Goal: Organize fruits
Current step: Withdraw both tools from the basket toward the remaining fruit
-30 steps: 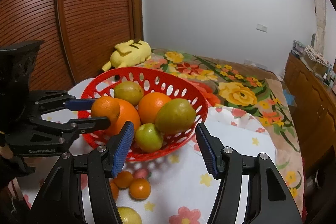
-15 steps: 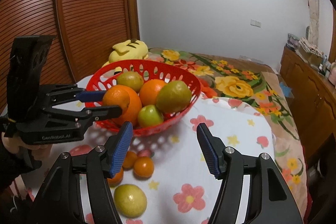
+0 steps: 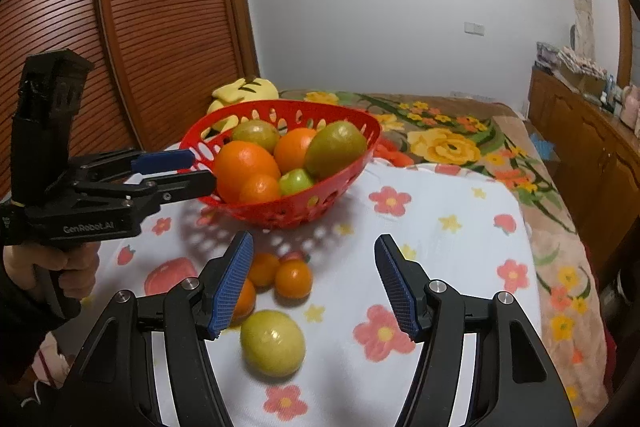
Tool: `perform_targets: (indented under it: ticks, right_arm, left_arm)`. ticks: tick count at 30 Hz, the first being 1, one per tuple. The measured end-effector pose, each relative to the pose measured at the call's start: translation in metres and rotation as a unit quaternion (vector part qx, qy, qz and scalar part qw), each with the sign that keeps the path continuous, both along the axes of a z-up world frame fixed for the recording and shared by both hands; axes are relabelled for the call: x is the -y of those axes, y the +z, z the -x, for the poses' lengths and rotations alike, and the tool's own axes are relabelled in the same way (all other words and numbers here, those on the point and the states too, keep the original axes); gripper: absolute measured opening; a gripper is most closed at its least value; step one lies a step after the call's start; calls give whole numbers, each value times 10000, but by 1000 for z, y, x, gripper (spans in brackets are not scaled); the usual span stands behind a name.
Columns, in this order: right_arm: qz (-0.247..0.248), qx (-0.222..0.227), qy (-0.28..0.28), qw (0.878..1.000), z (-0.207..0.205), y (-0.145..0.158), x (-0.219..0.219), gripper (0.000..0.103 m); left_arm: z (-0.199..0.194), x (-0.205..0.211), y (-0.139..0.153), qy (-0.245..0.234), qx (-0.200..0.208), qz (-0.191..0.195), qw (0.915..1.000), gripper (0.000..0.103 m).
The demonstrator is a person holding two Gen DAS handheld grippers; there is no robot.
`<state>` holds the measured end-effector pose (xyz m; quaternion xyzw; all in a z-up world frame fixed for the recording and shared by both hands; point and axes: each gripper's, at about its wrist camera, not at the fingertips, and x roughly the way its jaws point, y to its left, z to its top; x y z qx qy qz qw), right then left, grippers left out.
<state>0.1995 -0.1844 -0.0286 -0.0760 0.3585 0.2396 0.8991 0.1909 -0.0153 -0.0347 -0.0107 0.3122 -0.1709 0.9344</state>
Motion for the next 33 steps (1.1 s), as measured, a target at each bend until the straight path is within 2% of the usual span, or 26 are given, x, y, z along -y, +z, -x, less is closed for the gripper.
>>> perform_targets:
  ticks: [13,19,33]
  right_arm:
    - [-50,-177,-34,9998,25,-16,-6,65]
    - [-26,-329,16,9995,27,-30,-13,65]
    - [42,-640,43,9979,25,-57,-18,65]
  left_arm:
    - [32,-11,-16,95,-39,0,9999,61]
    - [32,-16,-28,222,-81,-28,9997,69]
    - [28,-14,-44,211,-267,-56,9994,71]
